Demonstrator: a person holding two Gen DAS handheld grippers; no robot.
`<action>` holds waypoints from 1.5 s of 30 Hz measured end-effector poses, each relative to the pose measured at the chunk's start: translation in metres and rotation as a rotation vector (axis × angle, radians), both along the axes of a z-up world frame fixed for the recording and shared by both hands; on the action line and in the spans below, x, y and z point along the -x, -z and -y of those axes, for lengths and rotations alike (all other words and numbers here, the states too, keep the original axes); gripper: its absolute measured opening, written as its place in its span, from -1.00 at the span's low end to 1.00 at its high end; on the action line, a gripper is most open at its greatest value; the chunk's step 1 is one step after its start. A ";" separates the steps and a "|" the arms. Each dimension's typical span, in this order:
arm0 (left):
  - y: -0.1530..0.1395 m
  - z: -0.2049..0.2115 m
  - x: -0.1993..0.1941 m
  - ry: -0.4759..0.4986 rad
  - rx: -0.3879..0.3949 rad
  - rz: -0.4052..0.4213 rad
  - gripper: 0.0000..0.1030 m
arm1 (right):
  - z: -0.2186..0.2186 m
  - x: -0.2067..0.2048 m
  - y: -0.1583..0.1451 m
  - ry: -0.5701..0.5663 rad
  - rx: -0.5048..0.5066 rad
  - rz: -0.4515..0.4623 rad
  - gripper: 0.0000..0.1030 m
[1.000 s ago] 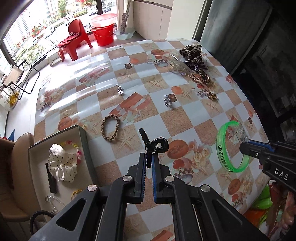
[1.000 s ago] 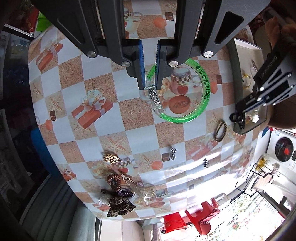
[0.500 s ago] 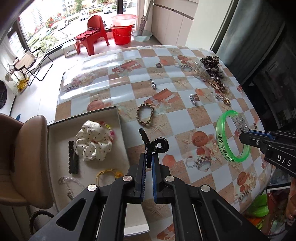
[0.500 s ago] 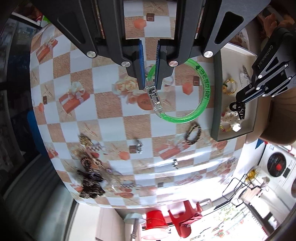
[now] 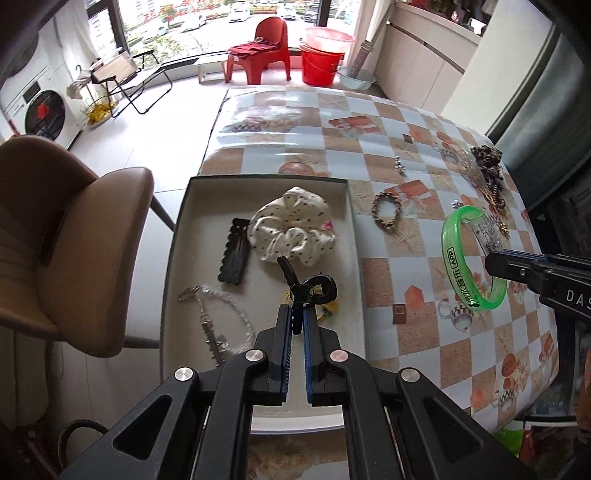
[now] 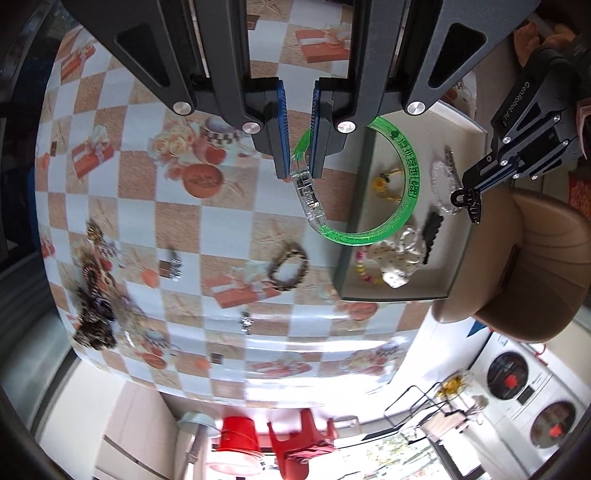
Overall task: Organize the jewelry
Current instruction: 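Carry the claw clip and green bangle into the grey tray and open both tools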
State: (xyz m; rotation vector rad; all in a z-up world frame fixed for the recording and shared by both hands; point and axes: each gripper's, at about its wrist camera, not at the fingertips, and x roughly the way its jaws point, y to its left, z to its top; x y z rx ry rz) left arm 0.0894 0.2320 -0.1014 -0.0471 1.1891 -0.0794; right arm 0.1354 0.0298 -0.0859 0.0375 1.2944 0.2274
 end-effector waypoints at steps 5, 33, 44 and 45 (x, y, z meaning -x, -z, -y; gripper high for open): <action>0.013 -0.035 0.017 -0.103 0.007 -0.027 -0.82 | -0.028 -0.005 0.012 -0.069 -0.014 -0.038 -0.79; 0.108 -0.064 0.040 -0.169 -0.029 -0.193 -0.82 | -0.141 0.008 0.136 -0.314 0.112 -0.279 -0.79; 0.116 -0.059 0.041 -0.167 -0.042 -0.210 -0.82 | -0.146 0.014 0.154 -0.313 0.133 -0.293 -0.78; 0.116 -0.059 0.041 -0.167 -0.045 -0.210 -0.82 | -0.146 0.014 0.154 -0.313 0.132 -0.294 -0.78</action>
